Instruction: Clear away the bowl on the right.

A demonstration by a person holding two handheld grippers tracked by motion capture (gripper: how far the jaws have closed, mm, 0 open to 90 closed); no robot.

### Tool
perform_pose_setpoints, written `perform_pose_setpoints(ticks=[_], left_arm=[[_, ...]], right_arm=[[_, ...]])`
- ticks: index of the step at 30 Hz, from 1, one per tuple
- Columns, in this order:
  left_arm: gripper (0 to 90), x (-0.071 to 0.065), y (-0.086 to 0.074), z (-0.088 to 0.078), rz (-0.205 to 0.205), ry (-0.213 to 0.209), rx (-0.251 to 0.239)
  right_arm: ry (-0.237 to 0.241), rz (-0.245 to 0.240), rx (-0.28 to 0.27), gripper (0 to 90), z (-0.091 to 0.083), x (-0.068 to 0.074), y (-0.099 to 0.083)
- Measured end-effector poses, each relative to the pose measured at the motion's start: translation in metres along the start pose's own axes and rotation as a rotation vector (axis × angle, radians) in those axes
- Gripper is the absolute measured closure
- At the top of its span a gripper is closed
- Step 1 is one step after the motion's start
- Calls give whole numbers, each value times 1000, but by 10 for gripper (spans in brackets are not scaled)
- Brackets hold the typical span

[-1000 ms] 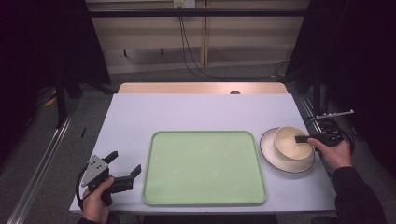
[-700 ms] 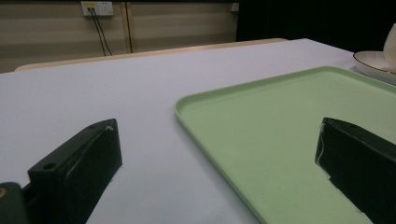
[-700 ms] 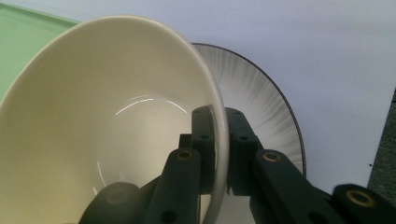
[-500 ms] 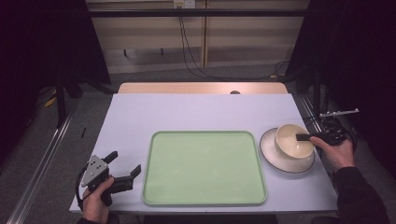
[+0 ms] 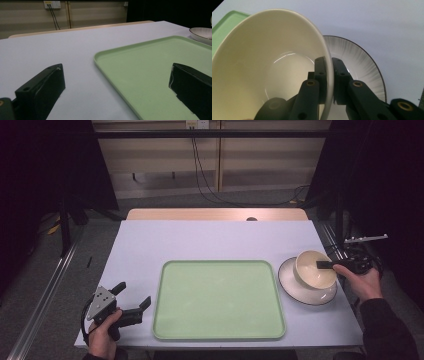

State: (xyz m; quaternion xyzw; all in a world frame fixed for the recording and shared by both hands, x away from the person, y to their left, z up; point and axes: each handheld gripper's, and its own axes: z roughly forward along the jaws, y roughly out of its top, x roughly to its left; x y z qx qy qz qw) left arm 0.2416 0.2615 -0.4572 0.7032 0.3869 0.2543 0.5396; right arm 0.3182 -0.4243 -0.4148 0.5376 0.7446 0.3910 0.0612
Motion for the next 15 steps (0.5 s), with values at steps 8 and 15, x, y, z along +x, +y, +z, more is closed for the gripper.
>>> perform_pose_setpoints(ticks=[8, 15], left_arm=[[4, 0, 0, 0, 1, 1, 0], [5, 0, 0, 0, 3, 1, 4]], right_arm=[[19, -16, -26, 839, -3, 7, 5], [38, -34, -39, 839, -2, 17, 11]])
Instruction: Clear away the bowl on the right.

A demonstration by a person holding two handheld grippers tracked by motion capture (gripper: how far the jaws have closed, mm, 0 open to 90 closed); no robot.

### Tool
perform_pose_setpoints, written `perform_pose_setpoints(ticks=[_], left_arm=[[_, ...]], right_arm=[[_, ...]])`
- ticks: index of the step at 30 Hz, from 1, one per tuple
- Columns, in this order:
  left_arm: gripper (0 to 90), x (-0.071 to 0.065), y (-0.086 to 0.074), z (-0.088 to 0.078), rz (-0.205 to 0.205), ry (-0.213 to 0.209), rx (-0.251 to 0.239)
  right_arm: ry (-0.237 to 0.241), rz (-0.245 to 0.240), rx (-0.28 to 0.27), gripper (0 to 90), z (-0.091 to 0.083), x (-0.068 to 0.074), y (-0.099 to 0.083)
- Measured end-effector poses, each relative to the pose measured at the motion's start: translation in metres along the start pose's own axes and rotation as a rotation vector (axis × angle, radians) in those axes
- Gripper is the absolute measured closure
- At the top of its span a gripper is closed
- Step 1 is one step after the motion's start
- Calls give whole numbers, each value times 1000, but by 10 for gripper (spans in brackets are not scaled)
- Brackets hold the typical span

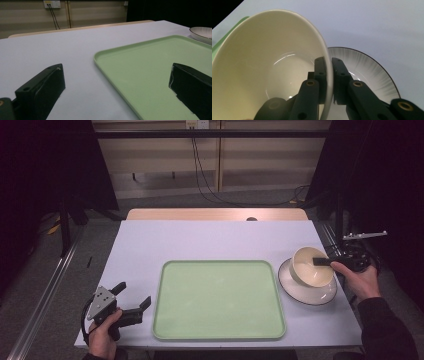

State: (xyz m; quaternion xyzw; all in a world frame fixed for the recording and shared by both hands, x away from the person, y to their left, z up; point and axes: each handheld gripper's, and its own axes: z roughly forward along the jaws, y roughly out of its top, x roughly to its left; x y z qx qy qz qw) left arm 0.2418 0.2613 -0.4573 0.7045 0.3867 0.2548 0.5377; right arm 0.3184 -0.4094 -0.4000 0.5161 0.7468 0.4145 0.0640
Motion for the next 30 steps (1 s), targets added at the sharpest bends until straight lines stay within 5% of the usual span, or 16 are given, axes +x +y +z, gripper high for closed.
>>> perform_pose_setpoints(ticks=[30], left_arm=[[5, 0, 0, 0, 1, 2, -2]], right_arm=[[73, -61, -29, 838, 21, 42, 47]])
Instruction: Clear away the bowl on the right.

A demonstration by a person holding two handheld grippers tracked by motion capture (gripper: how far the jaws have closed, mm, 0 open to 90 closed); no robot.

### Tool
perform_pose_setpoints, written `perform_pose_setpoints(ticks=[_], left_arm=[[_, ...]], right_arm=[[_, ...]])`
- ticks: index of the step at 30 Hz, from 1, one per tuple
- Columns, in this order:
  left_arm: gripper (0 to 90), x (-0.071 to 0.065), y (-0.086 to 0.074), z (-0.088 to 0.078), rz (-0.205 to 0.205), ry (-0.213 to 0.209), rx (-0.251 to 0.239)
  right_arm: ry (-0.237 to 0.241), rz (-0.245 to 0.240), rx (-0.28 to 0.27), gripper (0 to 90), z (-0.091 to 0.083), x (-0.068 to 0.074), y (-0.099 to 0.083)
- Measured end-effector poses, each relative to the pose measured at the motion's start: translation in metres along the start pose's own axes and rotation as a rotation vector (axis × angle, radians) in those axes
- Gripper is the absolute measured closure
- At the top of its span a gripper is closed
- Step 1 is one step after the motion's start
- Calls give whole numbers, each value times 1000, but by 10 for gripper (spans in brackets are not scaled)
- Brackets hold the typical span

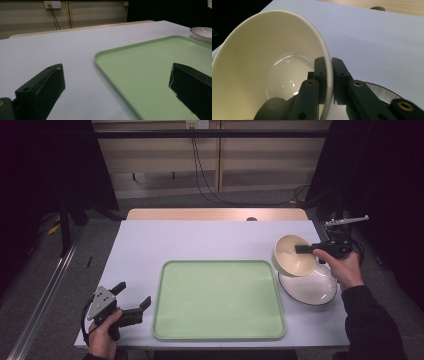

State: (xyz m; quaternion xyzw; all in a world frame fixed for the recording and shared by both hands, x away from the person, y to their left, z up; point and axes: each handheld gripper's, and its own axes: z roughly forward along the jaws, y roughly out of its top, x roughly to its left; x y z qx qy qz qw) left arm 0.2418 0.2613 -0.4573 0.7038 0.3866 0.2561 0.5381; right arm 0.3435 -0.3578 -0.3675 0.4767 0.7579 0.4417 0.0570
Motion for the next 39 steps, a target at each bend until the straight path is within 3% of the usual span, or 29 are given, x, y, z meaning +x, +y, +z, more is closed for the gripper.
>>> perform_pose_setpoints(ticks=[16, 39], left_arm=[[4, 0, 0, 0, -1, 2, 0], [5, 0, 0, 0, -9, 5, -3]], right_arm=[[1, 11, -10, 836, 20, 5, 18], [-6, 30, 26, 834, 57, 11, 33]])
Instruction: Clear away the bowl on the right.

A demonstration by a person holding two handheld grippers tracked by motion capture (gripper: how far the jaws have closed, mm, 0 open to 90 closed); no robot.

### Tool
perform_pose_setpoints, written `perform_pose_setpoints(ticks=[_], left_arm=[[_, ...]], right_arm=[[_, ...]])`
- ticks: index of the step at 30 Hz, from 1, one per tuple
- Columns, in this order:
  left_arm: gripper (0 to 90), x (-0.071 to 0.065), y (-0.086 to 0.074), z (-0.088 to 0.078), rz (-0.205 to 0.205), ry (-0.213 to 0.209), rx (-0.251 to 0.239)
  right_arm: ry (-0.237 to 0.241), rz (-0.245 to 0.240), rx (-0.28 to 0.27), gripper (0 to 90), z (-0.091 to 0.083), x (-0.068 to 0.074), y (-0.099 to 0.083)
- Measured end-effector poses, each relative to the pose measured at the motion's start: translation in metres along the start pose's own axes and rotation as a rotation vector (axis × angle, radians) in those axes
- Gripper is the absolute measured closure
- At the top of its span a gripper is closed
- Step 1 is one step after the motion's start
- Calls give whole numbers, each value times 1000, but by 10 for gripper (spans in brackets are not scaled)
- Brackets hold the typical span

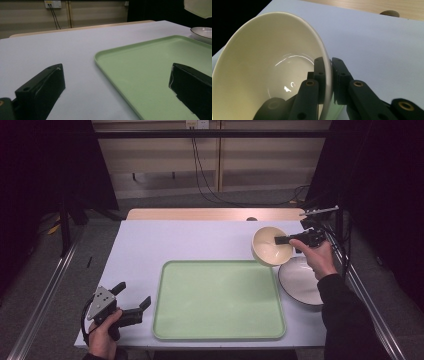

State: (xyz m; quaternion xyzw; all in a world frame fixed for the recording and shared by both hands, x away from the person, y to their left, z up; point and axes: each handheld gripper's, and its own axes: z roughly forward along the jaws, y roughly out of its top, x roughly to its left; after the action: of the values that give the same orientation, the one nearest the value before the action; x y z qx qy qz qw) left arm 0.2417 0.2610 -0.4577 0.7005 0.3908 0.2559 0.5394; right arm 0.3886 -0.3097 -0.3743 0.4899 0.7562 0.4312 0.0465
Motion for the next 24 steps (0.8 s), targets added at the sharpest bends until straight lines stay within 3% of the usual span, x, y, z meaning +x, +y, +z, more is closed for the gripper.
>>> perform_pose_setpoints(ticks=[9, 24], left_arm=[[5, 0, 0, 0, 1, -1, 0], [4, 0, 0, -1, 16, -2, 6]], right_arm=[[-1, 23, 24, 833, 11, 1, 1], [-27, 17, 105, 833, 36, -1, -7]])
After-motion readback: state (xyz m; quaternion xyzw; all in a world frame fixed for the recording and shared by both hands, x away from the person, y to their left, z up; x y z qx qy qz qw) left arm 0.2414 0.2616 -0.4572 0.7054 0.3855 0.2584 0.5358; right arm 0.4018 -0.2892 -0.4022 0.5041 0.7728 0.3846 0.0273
